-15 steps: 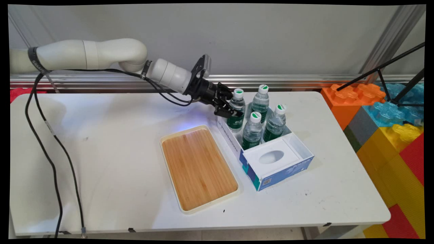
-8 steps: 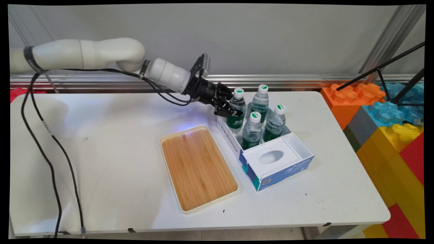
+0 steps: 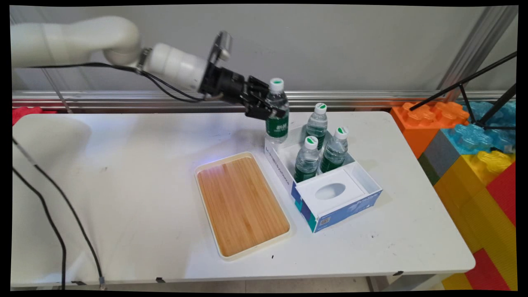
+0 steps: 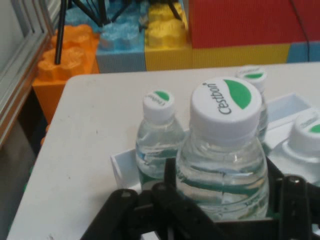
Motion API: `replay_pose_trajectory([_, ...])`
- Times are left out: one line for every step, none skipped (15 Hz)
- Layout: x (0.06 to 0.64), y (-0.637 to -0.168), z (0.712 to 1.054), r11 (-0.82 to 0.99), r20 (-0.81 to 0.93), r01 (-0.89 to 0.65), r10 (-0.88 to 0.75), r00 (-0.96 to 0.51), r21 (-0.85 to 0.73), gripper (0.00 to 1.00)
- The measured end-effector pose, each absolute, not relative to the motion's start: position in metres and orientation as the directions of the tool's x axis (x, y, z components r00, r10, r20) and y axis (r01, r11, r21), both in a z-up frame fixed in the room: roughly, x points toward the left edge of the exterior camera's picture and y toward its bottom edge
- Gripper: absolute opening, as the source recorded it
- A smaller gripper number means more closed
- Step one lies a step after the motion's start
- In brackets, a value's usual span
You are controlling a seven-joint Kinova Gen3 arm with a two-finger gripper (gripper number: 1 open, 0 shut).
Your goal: Place the picked object on the tray
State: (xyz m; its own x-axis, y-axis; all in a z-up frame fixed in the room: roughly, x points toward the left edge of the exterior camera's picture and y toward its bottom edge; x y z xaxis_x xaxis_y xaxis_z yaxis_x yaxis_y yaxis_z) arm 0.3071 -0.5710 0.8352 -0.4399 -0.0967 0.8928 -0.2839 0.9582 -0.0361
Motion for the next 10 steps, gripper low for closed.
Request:
replay_pose_trajectory([0.315,-0.563,0.845,0.958,0.895,-0.286,-0.102,-0.435,-0.030,0.00])
replay_pose_trajectory([0.322,-0.555,0.854,0.958,0.895,-0.285,-0.107,-0.433,-0.023,0.00])
replay_pose_trajectory([0.329,-0.546,0.861,0.959,0.895,-0.282,-0.112,-0.433,-0.017,0.00])
replay_pose_trajectory([0.337,-0.535,0.867,0.961,0.894,-0.275,-0.115,-0.434,-0.009,0.00])
replay_pose_trajectory([0.344,-0.522,0.872,0.965,0.892,-0.263,-0.118,-0.437,-0.001,0.00])
replay_pose_trajectory([0.349,-0.510,0.875,0.968,0.890,-0.251,-0.119,-0.439,0.006,0.00])
replay_pose_trajectory([0.354,-0.497,0.877,0.972,0.889,-0.234,-0.119,-0.443,0.013,0.00])
replay_pose_trajectory([0.358,-0.484,0.878,0.976,0.887,-0.216,-0.117,-0.446,0.021,0.00])
replay_pose_trajectory([0.361,-0.474,0.878,0.979,0.887,-0.202,-0.115,-0.448,0.025,0.00])
replay_pose_trajectory([0.362,-0.463,0.877,0.982,0.886,-0.186,-0.112,-0.450,0.029,0.00])
